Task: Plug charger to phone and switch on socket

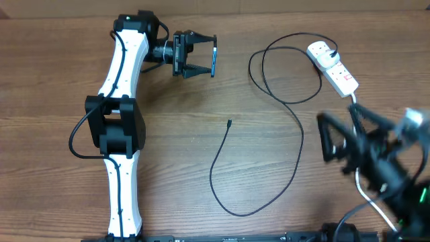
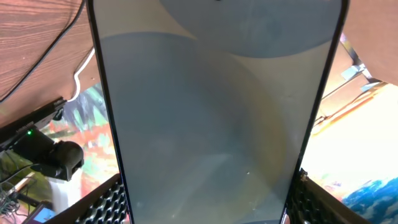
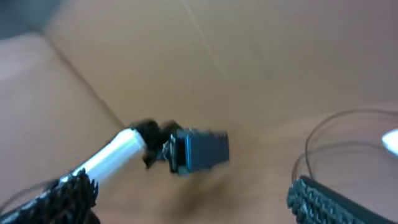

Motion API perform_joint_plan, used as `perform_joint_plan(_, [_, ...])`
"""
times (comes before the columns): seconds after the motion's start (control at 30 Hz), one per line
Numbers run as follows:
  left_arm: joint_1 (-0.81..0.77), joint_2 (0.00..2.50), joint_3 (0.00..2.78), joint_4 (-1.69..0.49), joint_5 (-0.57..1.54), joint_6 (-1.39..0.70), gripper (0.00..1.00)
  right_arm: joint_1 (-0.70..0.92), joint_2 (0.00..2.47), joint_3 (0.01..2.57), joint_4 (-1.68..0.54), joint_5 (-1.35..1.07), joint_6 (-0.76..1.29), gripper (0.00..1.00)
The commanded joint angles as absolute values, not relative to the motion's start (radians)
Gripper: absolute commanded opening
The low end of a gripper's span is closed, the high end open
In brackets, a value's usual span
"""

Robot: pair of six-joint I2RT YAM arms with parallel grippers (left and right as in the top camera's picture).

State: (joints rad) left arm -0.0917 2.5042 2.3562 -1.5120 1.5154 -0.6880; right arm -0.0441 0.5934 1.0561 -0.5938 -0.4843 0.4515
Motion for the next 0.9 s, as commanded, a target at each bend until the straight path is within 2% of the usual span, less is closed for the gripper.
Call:
perform_joint_plan(0.0, [-0.101,2.498,2.383,-1.514,1.568,-0.677,0.54,-0.035,0.892,1.368,-0.892,-0.472,0.350,1.00])
perform_joint_plan(0.13, [-0.101,2.498,2.383,-1.514,1.568,-0.681,0.54,0.008,1.140,1.645,-1.164,-0.529,0.314,1.00])
perform_joint_plan(0.27, [-0.101,2.498,2.383,-1.515,1.568,-0.681,0.54,0.081,1.281,1.726,-1.151,-0.722,0.297,1.00])
perform_joint_plan(0.37, [-0.104,2.498,2.383,-1.514,1.568,-0.681,0.54,0.207,1.348,1.743,-1.161,-0.493,0.301,1.00])
perform_joint_plan(0.5, [-0.112,2.498,2.383,-1.514,1.558,-0.681,0.54,0.442,1.460,1.763,-1.200,0.034,0.450,1.00])
perform_joint_plan(0.6, [-0.121,2.498,2.383,-1.515,1.540,-0.686,0.54,0.551,1.533,1.765,-1.182,0.277,0.545,0.99])
perform_joint_plan(0.87, [-0.158,2.498,2.383,-1.518,1.515,-0.689,0.54,0.618,1.599,1.765,-0.992,0.302,0.551,1.00])
